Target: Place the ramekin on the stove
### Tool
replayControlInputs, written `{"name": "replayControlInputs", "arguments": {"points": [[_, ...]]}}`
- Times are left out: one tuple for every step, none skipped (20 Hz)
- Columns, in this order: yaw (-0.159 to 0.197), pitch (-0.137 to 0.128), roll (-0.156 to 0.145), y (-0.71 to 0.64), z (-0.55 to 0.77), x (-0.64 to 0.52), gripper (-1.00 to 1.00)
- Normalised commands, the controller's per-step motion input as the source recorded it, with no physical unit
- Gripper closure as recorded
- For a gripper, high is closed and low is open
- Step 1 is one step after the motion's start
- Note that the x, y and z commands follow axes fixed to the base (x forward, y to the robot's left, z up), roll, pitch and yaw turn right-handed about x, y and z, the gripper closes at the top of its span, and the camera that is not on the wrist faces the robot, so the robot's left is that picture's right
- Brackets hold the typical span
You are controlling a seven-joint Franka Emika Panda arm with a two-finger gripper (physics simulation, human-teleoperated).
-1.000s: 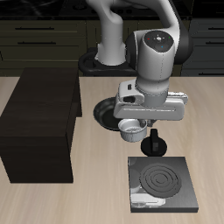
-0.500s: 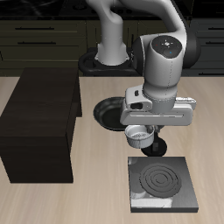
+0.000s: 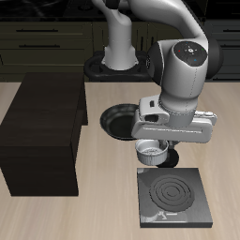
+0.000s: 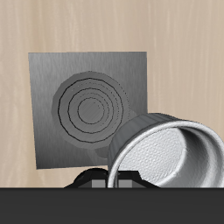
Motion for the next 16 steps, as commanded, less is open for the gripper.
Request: {"name": "replayControlInputs", "arguments": {"points": [[0.0,0.0,0.0,0.0,0.0,0.0,1.0],[-0.053,0.078,-0.059,0.13,0.01,0.66,1.0],[0.005,0.001,0.012,0.08,0.04,-0.03,1.0],[-0.028,-0.029,-0.042,0.13,0.04,0.51,1.0],[0.0,0.0,0.0,-0.04,0.01,-0.1,1.0],[0.059,0.043,-0.016,0.38,-0.03,0.48,1.0],[0.0,0.0,0.0,-0.04,0.01,-0.08,1.0],[-0.047,0.064,0.073,0.44,-0.06,0.32,1.0],[0.0,0.0,0.0,-0.09,-0.01,-0.1,1.0],[0.042,-0.046,-0.015,0.17,0.06,0.05,1.0],[-0.055,0.06,0.042,0.15,-0.07,0.06,1.0],[0.018,-0.008,0.011,0.17,0.01,0.04,1.0],[0.04,-0.038,0.009,0.11,-0.02,-0.03,1.0],[-0.011,0.019,-0.002,0.05,-0.1,0.03,1.0],[-0.058,0.032,0.024,0.08,-0.15,0.04,1.0],[0.114,-0.039,0.002,0.13,-0.23,0.08,1.0]]}}
